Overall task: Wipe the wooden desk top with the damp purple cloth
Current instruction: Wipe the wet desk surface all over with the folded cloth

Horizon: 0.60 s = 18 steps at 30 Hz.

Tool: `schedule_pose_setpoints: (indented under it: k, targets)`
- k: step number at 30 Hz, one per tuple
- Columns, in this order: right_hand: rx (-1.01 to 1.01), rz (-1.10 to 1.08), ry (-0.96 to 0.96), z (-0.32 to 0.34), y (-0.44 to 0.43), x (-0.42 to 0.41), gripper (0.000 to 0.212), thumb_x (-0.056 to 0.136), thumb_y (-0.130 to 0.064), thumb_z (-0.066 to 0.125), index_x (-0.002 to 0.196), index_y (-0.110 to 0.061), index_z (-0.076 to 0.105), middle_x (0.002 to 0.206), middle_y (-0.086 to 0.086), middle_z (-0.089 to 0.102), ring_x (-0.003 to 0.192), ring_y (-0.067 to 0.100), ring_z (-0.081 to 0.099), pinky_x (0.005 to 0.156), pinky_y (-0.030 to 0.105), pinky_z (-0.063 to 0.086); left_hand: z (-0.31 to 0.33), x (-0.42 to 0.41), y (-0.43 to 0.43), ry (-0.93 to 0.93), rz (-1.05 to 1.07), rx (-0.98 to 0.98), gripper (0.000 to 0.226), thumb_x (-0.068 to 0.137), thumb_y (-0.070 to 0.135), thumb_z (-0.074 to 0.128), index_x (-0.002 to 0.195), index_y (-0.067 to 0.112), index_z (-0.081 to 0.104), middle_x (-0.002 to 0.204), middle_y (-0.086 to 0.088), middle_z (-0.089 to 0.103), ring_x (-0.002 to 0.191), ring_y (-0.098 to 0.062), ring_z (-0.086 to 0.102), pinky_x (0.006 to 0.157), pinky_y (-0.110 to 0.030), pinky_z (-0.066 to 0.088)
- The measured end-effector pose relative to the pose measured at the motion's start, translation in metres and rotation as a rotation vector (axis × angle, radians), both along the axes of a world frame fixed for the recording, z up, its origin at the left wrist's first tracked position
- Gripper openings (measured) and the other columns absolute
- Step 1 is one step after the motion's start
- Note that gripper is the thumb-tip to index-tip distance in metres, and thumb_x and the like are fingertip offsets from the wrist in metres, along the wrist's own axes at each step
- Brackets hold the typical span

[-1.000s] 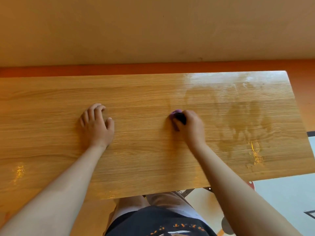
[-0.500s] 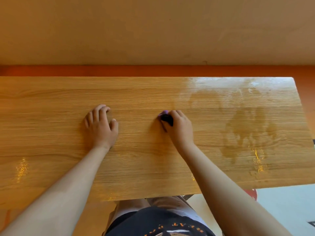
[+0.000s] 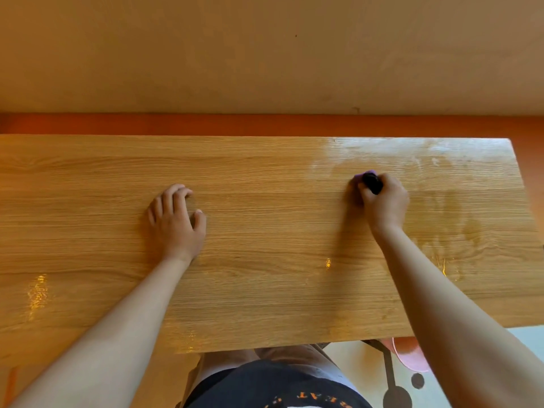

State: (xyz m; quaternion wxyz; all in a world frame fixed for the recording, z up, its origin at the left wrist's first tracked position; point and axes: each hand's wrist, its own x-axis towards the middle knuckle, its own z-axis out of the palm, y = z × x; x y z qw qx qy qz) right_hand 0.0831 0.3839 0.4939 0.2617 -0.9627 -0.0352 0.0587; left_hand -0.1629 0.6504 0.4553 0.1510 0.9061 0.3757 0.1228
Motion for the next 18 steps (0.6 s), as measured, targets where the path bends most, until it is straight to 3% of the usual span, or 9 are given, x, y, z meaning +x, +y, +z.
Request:
schedule_pose_setpoints:
  k: [2,6,9,13,18]
  targets:
    - [0.029,0.059,0.010,0.000,0.019,-0.017,0.022,0.086,-0.024,0.064,0.100,-0.008,0.062,0.101,0.009,0.063,0.089,0.025,0.058,0.070,0.029,0.038,0.000,0.000,0.000,0.000,0.003,0.001,0.038,0.078,0.028,0.045,0.111,0.013,0.055,0.128,-0.005,0.053,0.115,-0.030,0.046,0.099,-0.044,0.030]
    - [0.097,0.392,0.012,-0.006,0.080,-0.063,0.018,0.083,-0.024,0.067,0.092,-0.010,0.062,0.094,0.005,0.062,0.082,0.023,0.056,0.067,0.033,0.043,0.002,0.001,-0.001,0.014,0.008,-0.010,0.038,0.078,0.029,0.045,0.111,0.013,0.054,0.129,-0.004,0.053,0.115,-0.030,0.045,0.099,-0.045,0.030]
    - [0.107,0.516,-0.003,-0.006,0.107,-0.067,0.021,0.085,-0.028,0.065,0.096,-0.011,0.062,0.097,0.003,0.062,0.081,0.019,0.054,0.064,0.032,0.044,0.002,0.000,-0.001,0.020,0.004,0.001,0.038,0.078,0.028,0.045,0.112,0.013,0.055,0.129,-0.004,0.053,0.115,-0.030,0.045,0.099,-0.044,0.030]
    - [0.082,0.385,0.000,-0.007,0.080,-0.023,0.020,0.085,-0.027,0.065,0.097,-0.010,0.063,0.096,0.006,0.063,0.079,0.018,0.052,0.064,0.027,0.033,0.003,0.002,-0.001,0.023,0.006,-0.010,0.038,0.078,0.029,0.044,0.112,0.013,0.054,0.129,-0.005,0.053,0.116,-0.030,0.045,0.099,-0.045,0.031]
    - [0.052,0.010,0.017,-0.003,0.007,0.049,0.026,0.086,-0.026,0.065,0.103,-0.006,0.064,0.102,0.016,0.066,0.095,0.031,0.061,0.078,0.035,0.046,0.002,0.002,-0.001,0.044,0.003,0.006,0.039,0.078,0.030,0.045,0.112,0.013,0.054,0.129,-0.004,0.053,0.116,-0.030,0.044,0.097,-0.046,0.032]
